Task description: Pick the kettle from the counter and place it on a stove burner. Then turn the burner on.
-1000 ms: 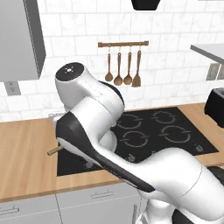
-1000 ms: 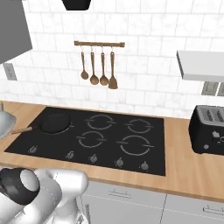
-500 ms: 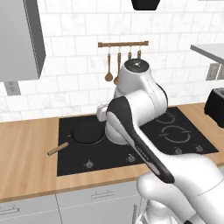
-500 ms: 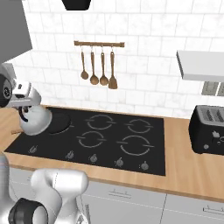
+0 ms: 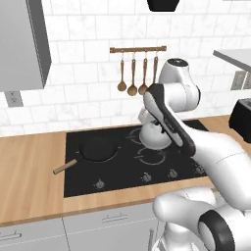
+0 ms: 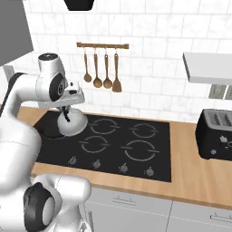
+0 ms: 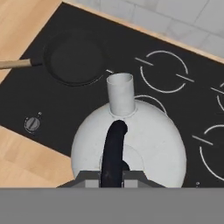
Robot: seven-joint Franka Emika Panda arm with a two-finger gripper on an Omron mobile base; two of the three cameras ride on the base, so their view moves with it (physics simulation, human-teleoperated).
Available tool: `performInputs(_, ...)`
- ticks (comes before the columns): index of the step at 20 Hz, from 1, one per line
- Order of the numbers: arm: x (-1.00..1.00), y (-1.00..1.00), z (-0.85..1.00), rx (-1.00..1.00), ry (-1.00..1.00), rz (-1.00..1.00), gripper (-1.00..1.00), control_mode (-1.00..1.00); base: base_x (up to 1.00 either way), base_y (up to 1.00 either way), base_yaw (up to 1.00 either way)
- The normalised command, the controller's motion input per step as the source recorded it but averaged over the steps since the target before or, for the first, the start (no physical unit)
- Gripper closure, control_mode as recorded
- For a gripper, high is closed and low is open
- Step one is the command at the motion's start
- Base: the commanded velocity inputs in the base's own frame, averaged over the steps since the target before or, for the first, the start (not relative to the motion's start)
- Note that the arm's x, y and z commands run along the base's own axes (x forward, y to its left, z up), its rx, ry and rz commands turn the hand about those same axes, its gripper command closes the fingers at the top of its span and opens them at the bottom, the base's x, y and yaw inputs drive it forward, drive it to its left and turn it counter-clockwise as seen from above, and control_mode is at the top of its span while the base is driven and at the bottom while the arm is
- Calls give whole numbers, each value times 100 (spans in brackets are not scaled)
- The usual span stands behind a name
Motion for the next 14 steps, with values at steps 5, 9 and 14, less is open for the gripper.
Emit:
performInputs(5, 67, -69, -7, -1, 18, 5, 100, -100, 0, 0, 0)
performInputs(9, 43, -45, -27, 0, 0, 0, 100, -100, 0, 0, 0)
performInputs(14, 11, -11, -65, 0, 3, 0, 100, -100, 0, 0, 0)
